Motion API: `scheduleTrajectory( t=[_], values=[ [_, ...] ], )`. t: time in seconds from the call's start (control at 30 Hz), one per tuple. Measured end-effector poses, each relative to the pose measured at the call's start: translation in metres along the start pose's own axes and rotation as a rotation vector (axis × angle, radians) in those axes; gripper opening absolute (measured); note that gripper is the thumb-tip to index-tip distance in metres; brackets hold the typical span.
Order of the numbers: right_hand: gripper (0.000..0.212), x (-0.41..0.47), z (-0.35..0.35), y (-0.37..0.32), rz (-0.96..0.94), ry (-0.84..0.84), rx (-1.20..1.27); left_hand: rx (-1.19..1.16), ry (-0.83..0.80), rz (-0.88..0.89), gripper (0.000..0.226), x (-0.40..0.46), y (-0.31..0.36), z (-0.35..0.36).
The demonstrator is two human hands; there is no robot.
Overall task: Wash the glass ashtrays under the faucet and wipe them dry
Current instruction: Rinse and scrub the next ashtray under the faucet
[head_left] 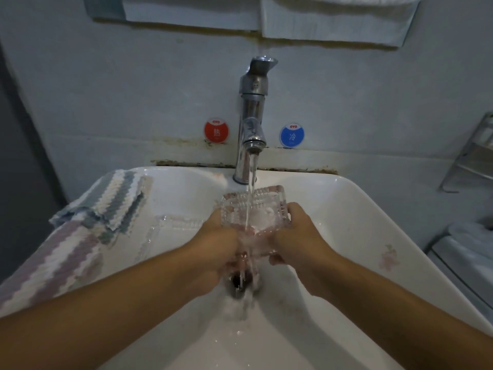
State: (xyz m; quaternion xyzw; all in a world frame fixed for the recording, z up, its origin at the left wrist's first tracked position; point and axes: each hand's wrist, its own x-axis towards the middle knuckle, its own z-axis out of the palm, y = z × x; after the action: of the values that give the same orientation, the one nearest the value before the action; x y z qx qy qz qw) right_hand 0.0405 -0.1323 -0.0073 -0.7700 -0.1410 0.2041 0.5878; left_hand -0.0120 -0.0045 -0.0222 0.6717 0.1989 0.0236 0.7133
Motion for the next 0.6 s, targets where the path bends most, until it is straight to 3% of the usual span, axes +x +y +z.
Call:
scheduleTrajectory(
  t=[0.17, 0.27, 0.47, 0.6],
  values=[
    [0.056, 0.005, -0.001, 0.001, 0.010, -0.176, 0.139, 0.029, 0.112, 0.027, 0.051, -0.004, 0.014, -0.002],
    [0.047, 0.001, 0.000, 0.001, -0.020, -0.294, 0.074, 0.091, 0.171, 0.055, 0.054, -0.008, 0.017, -0.003],
    [0.019, -0.003, 0.009, 0.012, 0.048, 0.023, 0.128, 0.154, 0.139, 0.040, 0.047, -0.017, 0.015, 0.003],
    [0.019, -0.003, 0.005, 0.008, 0.031, -0.076, 0.146, 0.203, 0.161, 0.084, 0.039, -0.014, 0.014, 0.001]
  ],
)
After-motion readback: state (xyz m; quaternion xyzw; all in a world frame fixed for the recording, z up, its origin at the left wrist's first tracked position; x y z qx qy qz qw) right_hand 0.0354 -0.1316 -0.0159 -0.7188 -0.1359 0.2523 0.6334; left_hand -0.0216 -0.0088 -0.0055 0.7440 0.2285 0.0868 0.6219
